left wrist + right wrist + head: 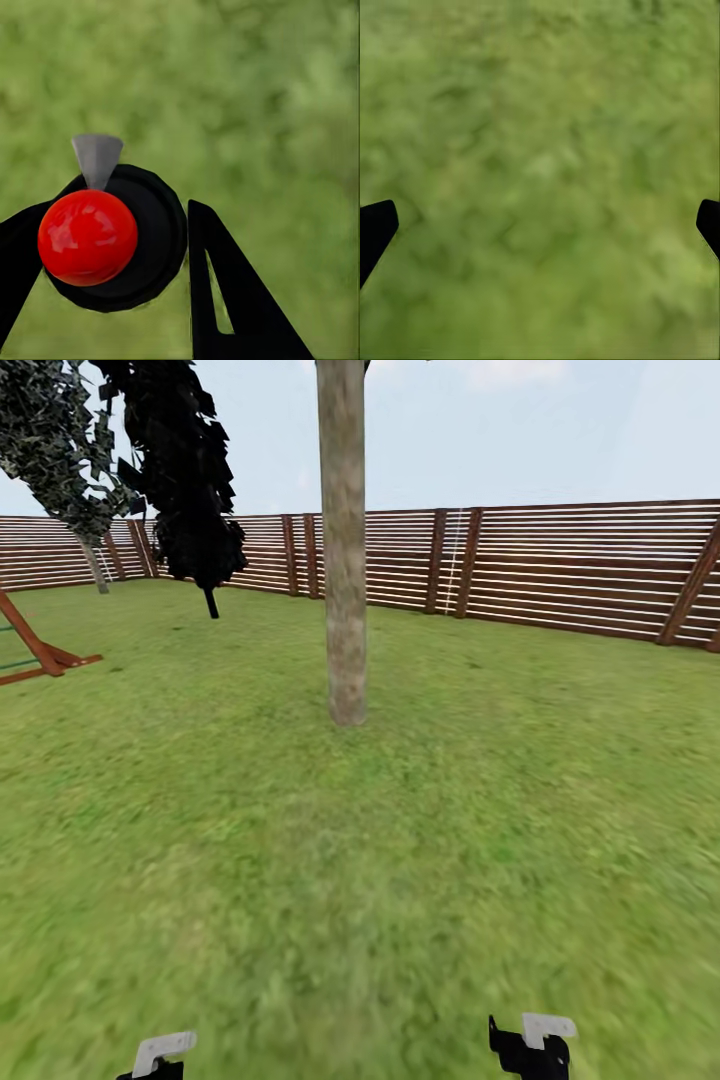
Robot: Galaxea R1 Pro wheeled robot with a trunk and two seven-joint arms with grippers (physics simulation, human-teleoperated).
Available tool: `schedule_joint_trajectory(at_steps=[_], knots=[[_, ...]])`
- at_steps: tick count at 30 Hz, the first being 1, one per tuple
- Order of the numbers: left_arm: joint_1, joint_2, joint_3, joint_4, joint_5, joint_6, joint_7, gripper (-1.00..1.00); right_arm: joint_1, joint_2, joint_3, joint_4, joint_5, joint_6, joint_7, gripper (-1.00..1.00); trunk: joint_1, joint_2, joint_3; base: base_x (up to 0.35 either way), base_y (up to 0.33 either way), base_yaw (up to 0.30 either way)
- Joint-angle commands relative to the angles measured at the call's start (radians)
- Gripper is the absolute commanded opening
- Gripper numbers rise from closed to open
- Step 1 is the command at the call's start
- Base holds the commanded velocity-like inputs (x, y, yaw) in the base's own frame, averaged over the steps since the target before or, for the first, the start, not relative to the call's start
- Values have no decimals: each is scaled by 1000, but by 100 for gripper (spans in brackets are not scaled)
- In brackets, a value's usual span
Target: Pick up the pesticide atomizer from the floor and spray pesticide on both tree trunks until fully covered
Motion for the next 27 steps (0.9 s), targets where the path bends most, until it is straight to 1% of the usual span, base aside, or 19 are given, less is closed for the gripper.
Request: schedule_joint_trajectory(at_steps=[1,27], knots=[[-1,0,9,1,-8,-3,-4,-100,-1,0,-6,1,11,-3,-4,100,0,0,-1,338,0,0],[0,2,10,-1,-8,-3,-4,-100,-1,2,-6,1,11,-3,-2,100,0,0,-1,338,0,0]])
